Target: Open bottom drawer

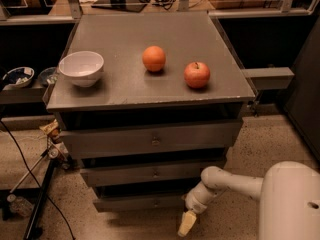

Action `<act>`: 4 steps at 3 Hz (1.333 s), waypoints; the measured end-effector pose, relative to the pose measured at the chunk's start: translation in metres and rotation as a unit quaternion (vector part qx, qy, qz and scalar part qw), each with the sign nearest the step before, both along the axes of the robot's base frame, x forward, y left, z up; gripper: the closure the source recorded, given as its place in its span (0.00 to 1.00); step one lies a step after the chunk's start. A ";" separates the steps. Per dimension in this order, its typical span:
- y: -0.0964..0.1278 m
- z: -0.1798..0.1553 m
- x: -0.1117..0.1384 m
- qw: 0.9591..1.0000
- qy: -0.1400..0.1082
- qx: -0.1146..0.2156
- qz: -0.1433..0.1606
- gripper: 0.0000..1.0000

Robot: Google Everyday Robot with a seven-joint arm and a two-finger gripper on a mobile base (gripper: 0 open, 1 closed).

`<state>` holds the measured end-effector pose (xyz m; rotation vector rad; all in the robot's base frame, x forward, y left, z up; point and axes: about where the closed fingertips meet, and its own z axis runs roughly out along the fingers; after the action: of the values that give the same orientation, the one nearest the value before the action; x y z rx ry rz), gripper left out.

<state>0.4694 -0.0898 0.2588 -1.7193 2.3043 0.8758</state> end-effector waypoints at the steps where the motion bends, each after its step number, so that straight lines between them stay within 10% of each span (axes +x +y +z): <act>1: 0.004 -0.004 0.015 1.000 -0.022 -0.016 -0.014 0.00; 4: 0.015 -0.029 0.052 0.997 -0.050 -0.047 -0.029 0.00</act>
Offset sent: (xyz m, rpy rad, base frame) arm 0.0672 0.0159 -0.0131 -0.1112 -0.1551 -0.0707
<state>0.5215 -0.0745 0.2296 -1.6800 2.3502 0.6652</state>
